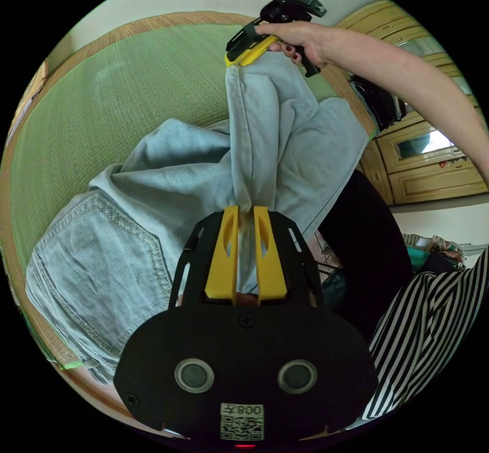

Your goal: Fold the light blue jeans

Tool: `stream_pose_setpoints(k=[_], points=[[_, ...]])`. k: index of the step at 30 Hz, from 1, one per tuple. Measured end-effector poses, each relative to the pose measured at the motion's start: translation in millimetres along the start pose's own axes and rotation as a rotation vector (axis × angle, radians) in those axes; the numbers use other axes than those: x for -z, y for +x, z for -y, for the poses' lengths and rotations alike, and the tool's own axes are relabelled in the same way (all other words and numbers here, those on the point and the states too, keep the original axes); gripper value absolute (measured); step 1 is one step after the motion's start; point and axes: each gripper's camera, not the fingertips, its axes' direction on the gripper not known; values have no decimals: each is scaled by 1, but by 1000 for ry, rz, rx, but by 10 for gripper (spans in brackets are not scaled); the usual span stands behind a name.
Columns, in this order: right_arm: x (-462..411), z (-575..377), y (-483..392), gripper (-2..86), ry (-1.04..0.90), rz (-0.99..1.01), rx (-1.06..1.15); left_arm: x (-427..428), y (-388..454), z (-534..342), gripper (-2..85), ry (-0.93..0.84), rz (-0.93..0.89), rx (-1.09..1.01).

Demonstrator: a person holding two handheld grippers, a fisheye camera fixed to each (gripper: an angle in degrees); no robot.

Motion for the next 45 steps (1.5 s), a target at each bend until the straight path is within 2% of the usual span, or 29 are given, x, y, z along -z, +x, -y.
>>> stream_pose_setpoints(k=[6,9,15,22,27,32,35,41,45], points=[[1,-8,18,82,-6,-24,16,-9,18,20,40,0,6,-4],[1,-16,34,44,-12,-35,30,-9,28,29,34,15,8,-9],[28,-51,84,25,67,105,26,-2,56,44,29,58,12,-37],[92,-153,168,21,288,281,76,14,107,60,25,96,87,-180],[112,-244,221,20,399,354,73,7,159,73,22,43,185,-334],[88,-331,274,20,440,449,19,-21,196,85,20,-61,264,-448],[57,-363,298,20,389,447,-18,-45,209,97,20,-125,288,-471],[1,-408,338,20,325,488,-70,-82,219,126,22,-231,320,-470],[-23,-422,350,21,288,462,-61,-99,209,149,24,-276,276,-403]])
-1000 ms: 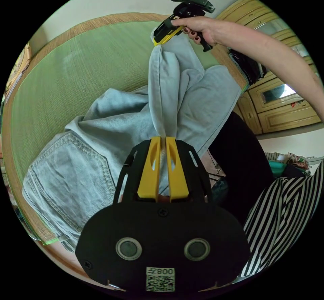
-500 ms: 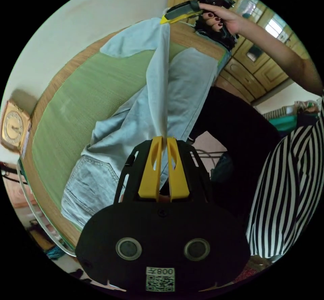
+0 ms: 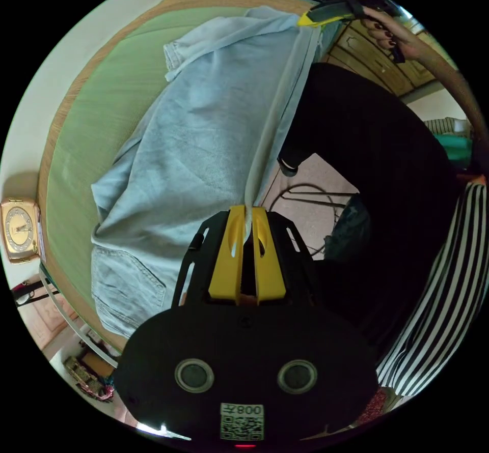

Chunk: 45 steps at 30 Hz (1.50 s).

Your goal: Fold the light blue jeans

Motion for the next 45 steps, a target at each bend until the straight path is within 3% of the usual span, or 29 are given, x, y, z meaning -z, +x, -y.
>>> stream_pose_setpoints(k=[7,13,18,27,34,43,45], points=[[-24,-24,40,22,-26,17,-35,-6,-49,8,29,44,-244,202],[-17,-41,54,33,16,83,-40,11,-92,5,39,231,-464,372],[-15,-48,47,45,21,31,-11,17,-138,66,60,411,-616,470],[-13,-63,32,63,16,-61,37,-11,-196,143,70,341,-612,656],[1,-75,24,66,46,-69,20,-14,-212,159,32,369,-639,664],[25,-54,-66,83,296,-117,252,30,-192,218,8,501,-715,434],[18,-42,-73,82,316,-96,255,39,-184,241,5,481,-649,363]])
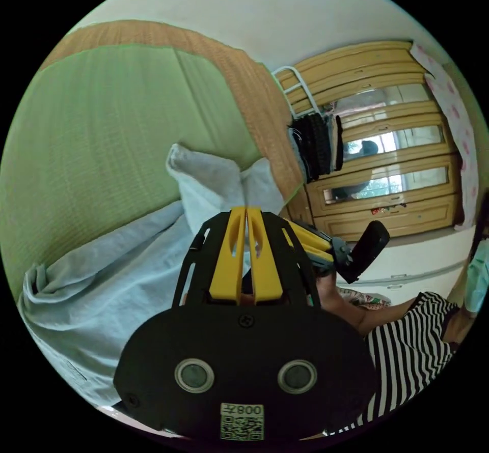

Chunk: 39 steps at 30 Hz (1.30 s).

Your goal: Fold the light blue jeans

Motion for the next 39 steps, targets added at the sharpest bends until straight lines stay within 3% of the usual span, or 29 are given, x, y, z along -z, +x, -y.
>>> stream_pose_setpoints(k=[4,10,15,27,31,35,39], points=[[-37,12,0,93,-72,75,-48,-4,4,14,5,-17,121,-35],[-72,23,-33,102,-141,70,41,4,-44,14,19,6,333,162],[-89,32,-63,101,-159,55,132,-16,-94,22,50,-45,221,371],[-127,35,-84,87,-218,-4,153,-32,-96,65,7,-8,4,335],[-133,34,-85,84,-216,-23,124,-40,-92,80,6,-37,39,302],[-136,29,-85,86,-215,-35,125,-34,-94,94,14,-24,200,324],[-131,22,-83,87,-192,-37,124,-56,-110,104,47,-98,144,390]])
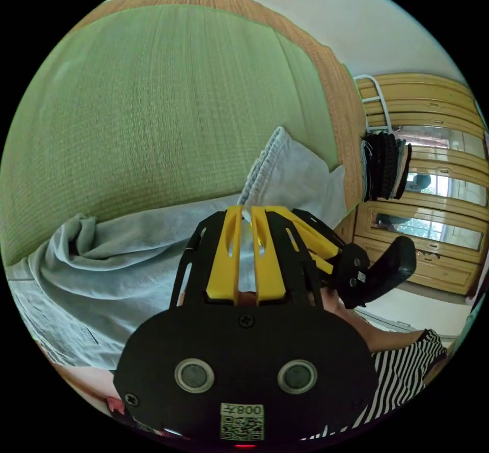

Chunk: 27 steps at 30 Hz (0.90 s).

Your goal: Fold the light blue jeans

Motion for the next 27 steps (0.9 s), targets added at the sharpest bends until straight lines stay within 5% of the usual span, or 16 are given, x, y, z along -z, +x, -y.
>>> stream_pose_setpoints(k=[11,27], points=[[0,-26,18,88,-7,-33,19,-16,26,28,37,24,-199,2],[100,-119,150,8,247,126,-283,-38,129,95,54,47,-130,-176]])
